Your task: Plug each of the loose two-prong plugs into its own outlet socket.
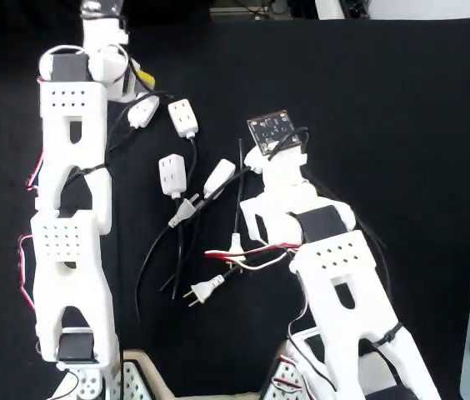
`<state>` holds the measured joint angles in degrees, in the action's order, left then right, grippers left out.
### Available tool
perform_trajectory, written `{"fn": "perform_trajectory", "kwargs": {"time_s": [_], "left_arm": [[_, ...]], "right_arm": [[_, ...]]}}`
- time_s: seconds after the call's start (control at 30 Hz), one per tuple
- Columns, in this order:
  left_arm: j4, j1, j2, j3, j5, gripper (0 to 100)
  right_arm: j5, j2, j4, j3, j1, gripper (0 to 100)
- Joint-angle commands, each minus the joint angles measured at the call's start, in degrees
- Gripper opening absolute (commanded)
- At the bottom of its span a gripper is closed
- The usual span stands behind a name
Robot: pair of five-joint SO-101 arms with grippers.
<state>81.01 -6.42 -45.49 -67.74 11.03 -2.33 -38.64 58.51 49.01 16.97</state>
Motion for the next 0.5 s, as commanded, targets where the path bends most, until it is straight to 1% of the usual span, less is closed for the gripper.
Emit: {"fn": "perform_trajectory", "kwargs": {"time_s": [0.0, 0.13, 0.23, 0.33, 0.47], "left_arm": [[10.4, 0.7, 0.9, -15.4, -3.6, 31], [17.4, 3.2, 0.7, -23.1, -4.7, 31], [19.2, 5.3, 0.7, -23.6, -6.7, 31], [18.2, 7.0, 0.4, -20.0, -8.3, 31], [11.0, 8.5, -2.6, -10.2, -8.5, 31]], "right_arm": [[0.6, -1.5, -0.9, -0.3, -0.8, 15.8], [0.6, -1.6, -0.8, -0.3, -0.8, 15.8], [0.6, -1.7, -0.7, -0.3, -0.9, 15.8], [0.6, -1.7, -0.6, -0.3, -0.9, 15.8], [0.6, -1.7, -0.5, -0.3, -0.9, 15.8]]}}
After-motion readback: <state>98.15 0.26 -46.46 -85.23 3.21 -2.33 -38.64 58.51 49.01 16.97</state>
